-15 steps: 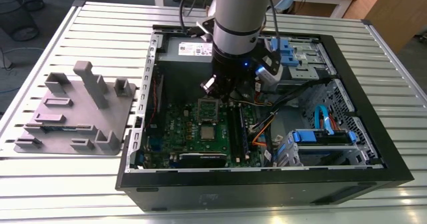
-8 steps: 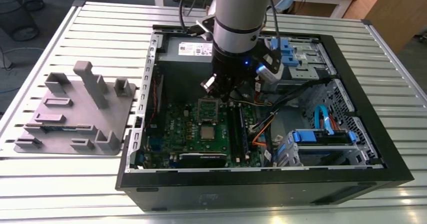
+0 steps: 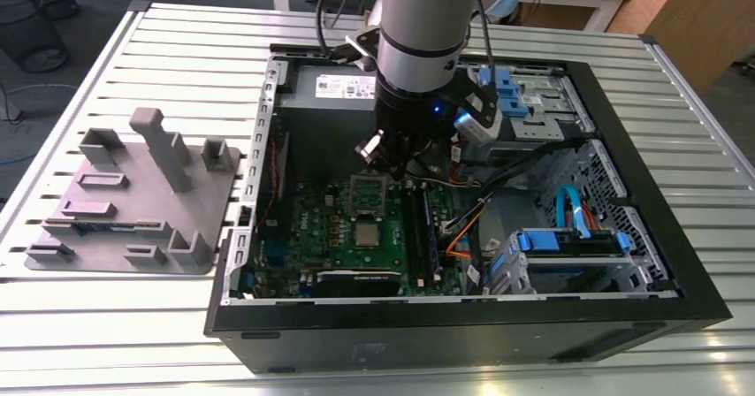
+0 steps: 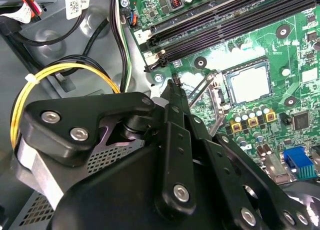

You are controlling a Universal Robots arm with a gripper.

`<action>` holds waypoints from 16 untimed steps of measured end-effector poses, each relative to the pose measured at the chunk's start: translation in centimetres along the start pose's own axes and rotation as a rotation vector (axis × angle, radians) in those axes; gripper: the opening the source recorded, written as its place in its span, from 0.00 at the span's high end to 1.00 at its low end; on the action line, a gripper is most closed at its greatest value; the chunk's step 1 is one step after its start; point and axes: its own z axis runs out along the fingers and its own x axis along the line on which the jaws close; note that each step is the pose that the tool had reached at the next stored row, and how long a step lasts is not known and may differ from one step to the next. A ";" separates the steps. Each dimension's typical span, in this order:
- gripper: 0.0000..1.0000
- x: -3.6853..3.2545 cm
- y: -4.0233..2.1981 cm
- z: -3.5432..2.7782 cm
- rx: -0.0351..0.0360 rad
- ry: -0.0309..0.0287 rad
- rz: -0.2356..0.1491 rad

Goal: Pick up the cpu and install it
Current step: 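Close the cpu cover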

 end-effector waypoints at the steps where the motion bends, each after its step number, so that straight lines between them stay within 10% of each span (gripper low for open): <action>1: 0.89 0.00 0.00 0.00 0.0000 0.0000 0.000; 16: 0.89 0.01 0.02 -0.53 0.0013 0.0028 -0.032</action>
